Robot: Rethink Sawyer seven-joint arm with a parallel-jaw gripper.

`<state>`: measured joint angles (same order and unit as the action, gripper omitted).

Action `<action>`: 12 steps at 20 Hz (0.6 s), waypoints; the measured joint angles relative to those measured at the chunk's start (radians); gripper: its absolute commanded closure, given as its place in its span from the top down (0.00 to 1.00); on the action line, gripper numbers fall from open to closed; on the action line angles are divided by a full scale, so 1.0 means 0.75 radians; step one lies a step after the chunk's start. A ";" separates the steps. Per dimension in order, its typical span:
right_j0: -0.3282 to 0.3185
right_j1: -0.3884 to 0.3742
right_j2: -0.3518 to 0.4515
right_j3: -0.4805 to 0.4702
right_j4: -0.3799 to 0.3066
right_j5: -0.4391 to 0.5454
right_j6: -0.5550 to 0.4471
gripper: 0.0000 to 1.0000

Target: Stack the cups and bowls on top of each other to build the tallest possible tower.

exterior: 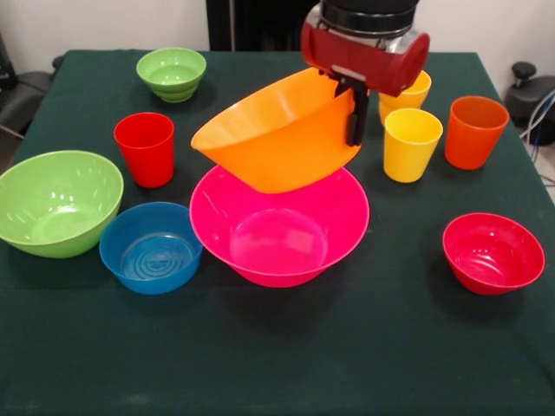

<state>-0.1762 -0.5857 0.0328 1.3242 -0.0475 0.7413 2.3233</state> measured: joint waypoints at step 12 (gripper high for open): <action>-0.032 0.073 0.006 -0.052 -0.029 0.000 0.000 0.00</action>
<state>-0.2001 -0.5310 0.0376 1.2849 -0.0691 0.7413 2.3233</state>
